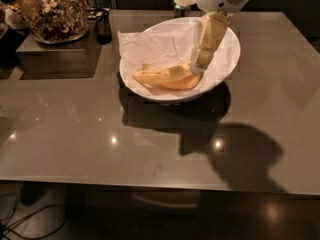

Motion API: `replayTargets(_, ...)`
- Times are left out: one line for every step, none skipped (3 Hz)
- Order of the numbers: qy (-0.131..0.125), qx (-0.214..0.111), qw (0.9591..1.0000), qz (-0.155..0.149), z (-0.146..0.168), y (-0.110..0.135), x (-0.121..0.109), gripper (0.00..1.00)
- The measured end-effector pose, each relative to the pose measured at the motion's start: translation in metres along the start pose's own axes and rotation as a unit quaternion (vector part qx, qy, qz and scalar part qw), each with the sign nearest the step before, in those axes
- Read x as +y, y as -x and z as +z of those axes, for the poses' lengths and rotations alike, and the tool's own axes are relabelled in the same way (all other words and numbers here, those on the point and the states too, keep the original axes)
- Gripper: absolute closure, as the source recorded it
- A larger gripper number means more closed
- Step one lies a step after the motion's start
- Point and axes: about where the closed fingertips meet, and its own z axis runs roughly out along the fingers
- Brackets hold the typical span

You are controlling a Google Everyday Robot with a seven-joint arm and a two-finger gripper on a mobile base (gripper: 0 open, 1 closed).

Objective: Pick banana from white bowl

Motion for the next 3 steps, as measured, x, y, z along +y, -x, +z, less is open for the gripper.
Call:
replayTargets(0.008, -0.007, 0.9992, -0.039, 0.027, 0.025, -0.014, 0.0)
replayTargets(0.019, 0.001, 0.9976, -0.066, 0.058, 0.032, -0.026, 0.0)
replayTargets(0.019, 0.001, 0.9976, -0.067, 0.059, 0.033, -0.026, 0.0)
